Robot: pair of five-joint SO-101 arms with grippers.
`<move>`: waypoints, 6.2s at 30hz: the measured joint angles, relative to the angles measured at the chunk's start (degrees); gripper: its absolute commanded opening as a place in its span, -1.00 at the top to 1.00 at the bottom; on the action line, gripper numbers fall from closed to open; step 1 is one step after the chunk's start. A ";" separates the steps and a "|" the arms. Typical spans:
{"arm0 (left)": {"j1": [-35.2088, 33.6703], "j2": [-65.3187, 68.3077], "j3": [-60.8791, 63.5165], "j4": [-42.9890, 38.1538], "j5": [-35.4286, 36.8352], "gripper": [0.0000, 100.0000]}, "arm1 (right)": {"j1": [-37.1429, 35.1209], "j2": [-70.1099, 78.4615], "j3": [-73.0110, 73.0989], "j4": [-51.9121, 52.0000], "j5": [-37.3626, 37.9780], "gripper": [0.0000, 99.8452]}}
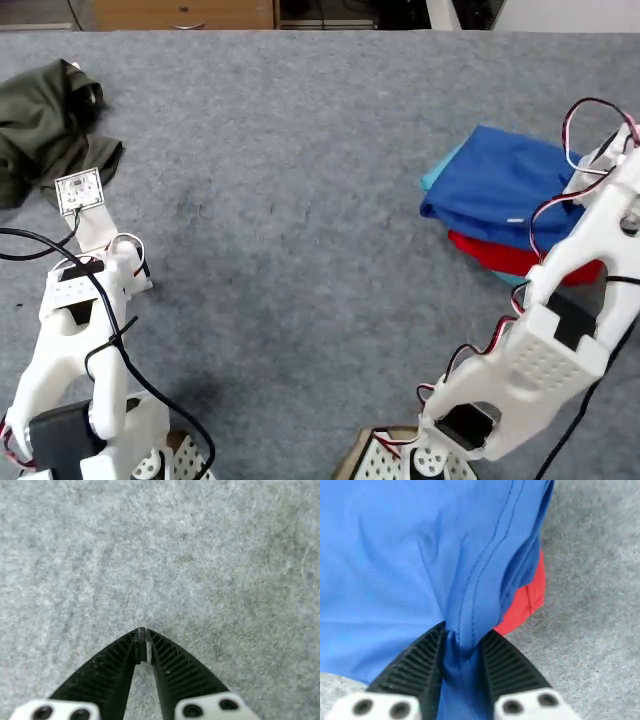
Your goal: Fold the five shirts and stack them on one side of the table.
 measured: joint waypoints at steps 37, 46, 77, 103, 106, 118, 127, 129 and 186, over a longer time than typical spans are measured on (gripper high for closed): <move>-24.70 47.74 -85.45 38.68 -0.44 0.72 | -18.55 -0.88 -8.62 5.63 2.99 0.85; -24.79 81.93 -131.16 35.87 10.55 0.73 | -23.56 -0.79 -6.07 5.36 2.99 0.85; -6.24 74.02 -155.08 71.12 11.96 0.96 | -23.30 -1.23 -5.36 5.63 2.99 0.85; 41.85 19.43 -123.08 72.18 11.96 0.95 | -15.91 -12.40 5.54 5.63 13.10 0.85; 46.51 11.78 -108.92 72.18 11.96 0.93 | -15.91 -12.40 5.54 5.63 13.71 0.85; 47.38 -21.80 -69.80 72.18 11.78 0.41 | -21.36 -12.40 5.63 5.63 15.38 0.85; 15.12 -32.97 -44.57 64.18 2.02 0.53 | -35.52 -12.40 5.63 5.63 15.38 0.85; 6.95 -31.56 -35.78 57.67 1.58 0.53 | -39.21 -12.31 5.63 5.63 15.38 0.85; -15.82 -29.10 11.34 28.57 1.58 0.53 | -48.79 29.45 -29.80 5.63 10.73 0.99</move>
